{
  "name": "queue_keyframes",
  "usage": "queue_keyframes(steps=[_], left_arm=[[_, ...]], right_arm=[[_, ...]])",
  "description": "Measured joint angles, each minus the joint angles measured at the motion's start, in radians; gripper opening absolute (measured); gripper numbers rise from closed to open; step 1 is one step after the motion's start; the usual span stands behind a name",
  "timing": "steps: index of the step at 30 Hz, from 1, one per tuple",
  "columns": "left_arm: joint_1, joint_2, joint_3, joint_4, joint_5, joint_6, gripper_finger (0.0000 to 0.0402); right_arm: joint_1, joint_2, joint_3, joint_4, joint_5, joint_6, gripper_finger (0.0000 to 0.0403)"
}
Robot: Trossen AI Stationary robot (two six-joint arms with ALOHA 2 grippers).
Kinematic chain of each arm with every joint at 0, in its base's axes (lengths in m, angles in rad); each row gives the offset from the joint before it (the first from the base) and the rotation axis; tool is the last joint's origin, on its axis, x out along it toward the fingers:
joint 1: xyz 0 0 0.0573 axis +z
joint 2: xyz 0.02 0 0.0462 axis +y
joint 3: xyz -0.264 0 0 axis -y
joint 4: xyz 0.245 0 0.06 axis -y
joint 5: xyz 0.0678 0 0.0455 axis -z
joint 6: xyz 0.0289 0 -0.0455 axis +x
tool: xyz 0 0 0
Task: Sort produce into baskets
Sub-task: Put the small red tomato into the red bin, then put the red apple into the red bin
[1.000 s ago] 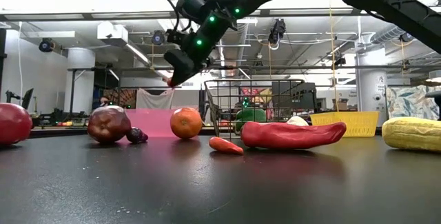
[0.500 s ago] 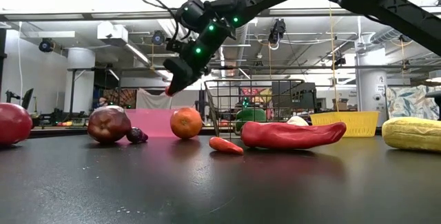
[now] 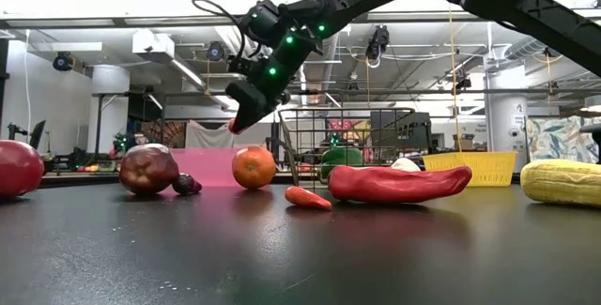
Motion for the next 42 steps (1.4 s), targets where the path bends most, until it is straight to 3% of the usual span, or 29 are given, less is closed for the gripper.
queue_keyframes(steps=[6, 27, 34, 42], left_arm=[[0.000, -0.038, 0.008, -0.097, -0.006, -0.033, 0.0220], [0.000, -0.053, 0.010, -0.138, -0.053, -0.059, 0.0220], [0.000, -0.025, 0.010, -0.217, -0.052, -0.181, 0.0220], [0.000, 0.042, 0.009, -0.238, -0.051, -0.325, 0.0220]], right_arm=[[0.000, 0.000, 0.000, -0.034, 0.000, -0.010, 0.0141], [0.000, -0.010, 0.000, -0.052, 0.000, -0.022, 0.0182], [0.007, -0.122, 0.001, -0.103, 0.000, -0.062, 0.0183], [0.012, -0.314, 0.001, -0.399, -0.001, -0.028, 0.0183]])
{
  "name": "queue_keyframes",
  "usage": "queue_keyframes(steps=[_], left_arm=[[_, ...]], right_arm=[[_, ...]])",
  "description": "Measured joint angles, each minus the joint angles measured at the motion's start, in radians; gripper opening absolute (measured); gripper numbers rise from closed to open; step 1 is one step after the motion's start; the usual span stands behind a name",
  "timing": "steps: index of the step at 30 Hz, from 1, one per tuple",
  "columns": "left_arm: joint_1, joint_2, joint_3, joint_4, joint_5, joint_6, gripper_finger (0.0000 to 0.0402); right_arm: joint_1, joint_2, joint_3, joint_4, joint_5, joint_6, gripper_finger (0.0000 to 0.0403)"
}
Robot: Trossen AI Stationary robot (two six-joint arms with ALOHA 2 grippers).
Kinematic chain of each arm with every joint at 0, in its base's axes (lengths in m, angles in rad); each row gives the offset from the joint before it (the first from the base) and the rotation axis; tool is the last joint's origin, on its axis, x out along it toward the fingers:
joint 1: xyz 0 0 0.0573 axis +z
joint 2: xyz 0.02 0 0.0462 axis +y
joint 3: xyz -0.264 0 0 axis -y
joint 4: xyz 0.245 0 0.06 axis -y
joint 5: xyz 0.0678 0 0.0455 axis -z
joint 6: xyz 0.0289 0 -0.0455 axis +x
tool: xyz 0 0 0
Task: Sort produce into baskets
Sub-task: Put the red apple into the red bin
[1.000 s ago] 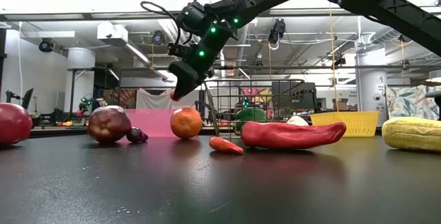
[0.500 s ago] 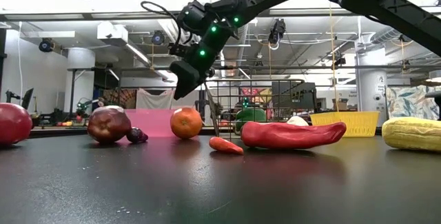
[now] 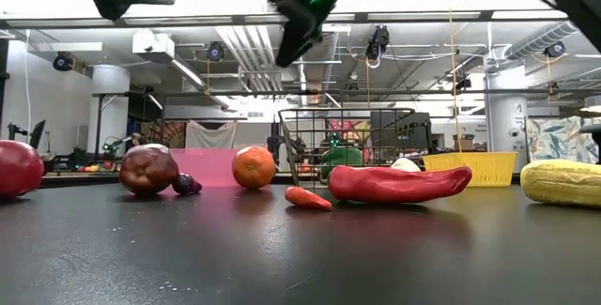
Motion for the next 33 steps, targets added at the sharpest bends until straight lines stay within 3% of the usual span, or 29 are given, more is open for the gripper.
queue_keyframes(steps=[6, 17, 24, 33], left_arm=[[0.000, 0.100, 0.004, -0.011, 0.001, -0.210, 0.0220], [0.000, 0.346, 0.066, -0.128, 0.002, -0.597, 0.0220], [0.000, 0.524, 0.218, -0.432, 0.024, -0.899, 0.0220], [0.006, 0.766, 0.418, -0.765, 0.094, -1.078, 0.0220]], right_arm=[[0.016, -0.144, -0.040, -0.174, -0.003, 0.083, 0.0183], [0.063, -0.376, -0.221, -0.174, -0.003, 0.106, 0.0183], [0.063, -0.468, -0.334, -0.129, -0.003, 0.086, 0.0183], [0.066, -0.507, -0.396, -0.114, -0.108, 0.079, 0.0183]])
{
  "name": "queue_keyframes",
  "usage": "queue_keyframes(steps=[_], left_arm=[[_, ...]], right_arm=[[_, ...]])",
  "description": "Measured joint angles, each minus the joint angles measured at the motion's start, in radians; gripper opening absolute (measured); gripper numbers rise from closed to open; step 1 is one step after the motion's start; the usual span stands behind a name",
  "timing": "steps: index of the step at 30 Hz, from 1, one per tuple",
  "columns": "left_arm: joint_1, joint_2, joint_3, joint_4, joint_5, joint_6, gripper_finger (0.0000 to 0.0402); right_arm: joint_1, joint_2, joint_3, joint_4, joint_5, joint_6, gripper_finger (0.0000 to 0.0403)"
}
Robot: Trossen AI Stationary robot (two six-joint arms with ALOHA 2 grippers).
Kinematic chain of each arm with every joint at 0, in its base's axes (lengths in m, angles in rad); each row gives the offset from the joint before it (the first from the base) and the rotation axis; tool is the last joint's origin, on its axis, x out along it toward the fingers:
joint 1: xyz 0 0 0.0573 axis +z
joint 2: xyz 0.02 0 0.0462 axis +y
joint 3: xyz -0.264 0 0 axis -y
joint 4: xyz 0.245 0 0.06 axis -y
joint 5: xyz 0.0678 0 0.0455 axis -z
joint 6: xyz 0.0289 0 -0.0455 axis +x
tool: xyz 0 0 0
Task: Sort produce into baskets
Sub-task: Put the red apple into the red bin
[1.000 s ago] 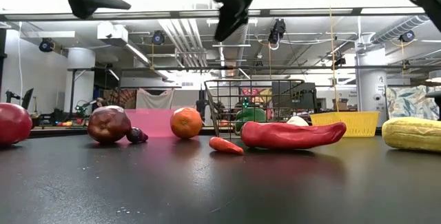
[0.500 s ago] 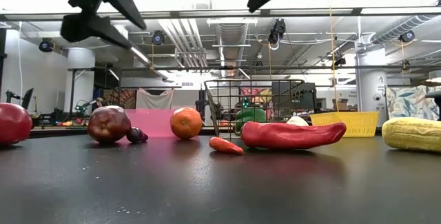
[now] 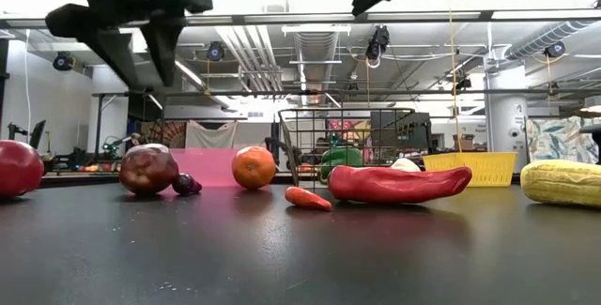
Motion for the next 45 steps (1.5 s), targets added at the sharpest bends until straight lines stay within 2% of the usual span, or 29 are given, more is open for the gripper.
queue_keyframes(steps=[7, 17, 33, 37, 45], left_arm=[[0.025, 0.076, 0.027, -0.040, 0.039, -0.026, 0.0220], [0.033, 0.083, 0.014, -0.033, 0.040, -0.039, 0.0220], [0.032, 0.087, 0.013, 0.034, 0.038, 0.040, 0.0221], [0.032, 0.087, 0.013, 0.036, 0.043, 0.035, 0.0239], [0.031, 0.087, 0.013, 0.058, 0.053, 0.002, 0.0318]], right_arm=[[0.005, -0.003, -0.009, 0.006, -0.023, 0.001, 0.0183], [0.010, -0.004, -0.009, 0.006, -0.022, -0.013, 0.0183], [0.010, -0.002, -0.010, 0.010, -0.022, -0.039, 0.0183], [0.011, -0.002, -0.010, 0.010, -0.022, -0.044, 0.0183], [0.010, -0.002, -0.010, 0.010, -0.022, -0.053, 0.0183]])
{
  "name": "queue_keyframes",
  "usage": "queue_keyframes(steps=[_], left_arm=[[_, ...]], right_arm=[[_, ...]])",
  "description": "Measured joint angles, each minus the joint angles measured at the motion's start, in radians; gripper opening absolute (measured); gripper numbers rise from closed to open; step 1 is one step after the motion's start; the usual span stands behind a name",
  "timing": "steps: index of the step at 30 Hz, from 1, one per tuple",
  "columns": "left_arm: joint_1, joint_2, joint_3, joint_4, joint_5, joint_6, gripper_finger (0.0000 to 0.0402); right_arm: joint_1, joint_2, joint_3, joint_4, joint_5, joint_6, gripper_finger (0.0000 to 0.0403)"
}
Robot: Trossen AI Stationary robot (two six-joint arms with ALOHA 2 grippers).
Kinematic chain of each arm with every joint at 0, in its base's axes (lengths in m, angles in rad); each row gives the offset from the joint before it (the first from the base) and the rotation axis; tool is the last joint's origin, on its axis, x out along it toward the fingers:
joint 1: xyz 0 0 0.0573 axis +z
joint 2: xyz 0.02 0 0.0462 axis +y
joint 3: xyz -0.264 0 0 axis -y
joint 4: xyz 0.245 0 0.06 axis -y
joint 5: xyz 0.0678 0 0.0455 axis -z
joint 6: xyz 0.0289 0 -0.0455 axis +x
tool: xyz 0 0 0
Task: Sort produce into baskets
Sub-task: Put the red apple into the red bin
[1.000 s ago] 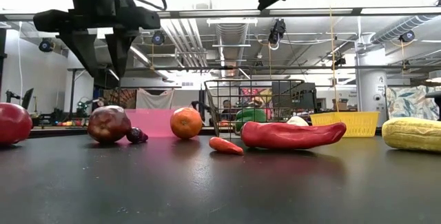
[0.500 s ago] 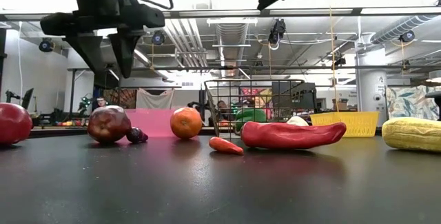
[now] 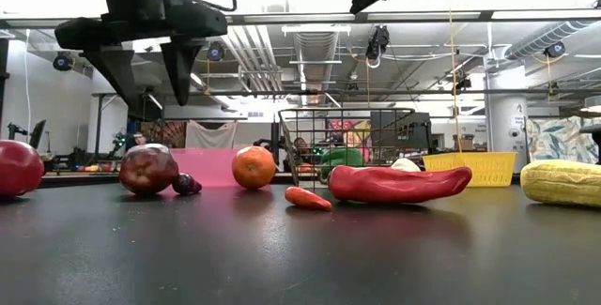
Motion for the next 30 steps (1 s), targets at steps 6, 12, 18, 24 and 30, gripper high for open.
queue_keyframes(steps=[6, 12, 18, 24, 30], left_arm=[[0.003, 0.000, 0.000, 0.035, -0.008, -0.019, 0.0336], [0.025, 0.031, -0.001, 0.033, -0.007, -0.039, 0.0336], [0.050, 0.072, -0.001, 0.027, -0.007, -0.032, 0.0329], [0.077, 0.079, -0.003, 0.012, 0.009, -0.025, 0.0326], [0.085, 0.080, -0.050, 0.014, 0.034, -0.049, 0.0326]], right_arm=[[0.000, 0.000, 0.000, 0.003, 0.000, -0.010, 0.0183], [0.000, 0.001, 0.000, 0.003, 0.000, -0.010, 0.0183], [0.000, 0.001, 0.000, 0.003, 0.000, -0.017, 0.0183], [0.000, 0.001, -0.001, 0.003, 0.000, -0.017, 0.0183], [0.000, 0.001, -0.003, 0.003, 0.000, -0.017, 0.0183]])
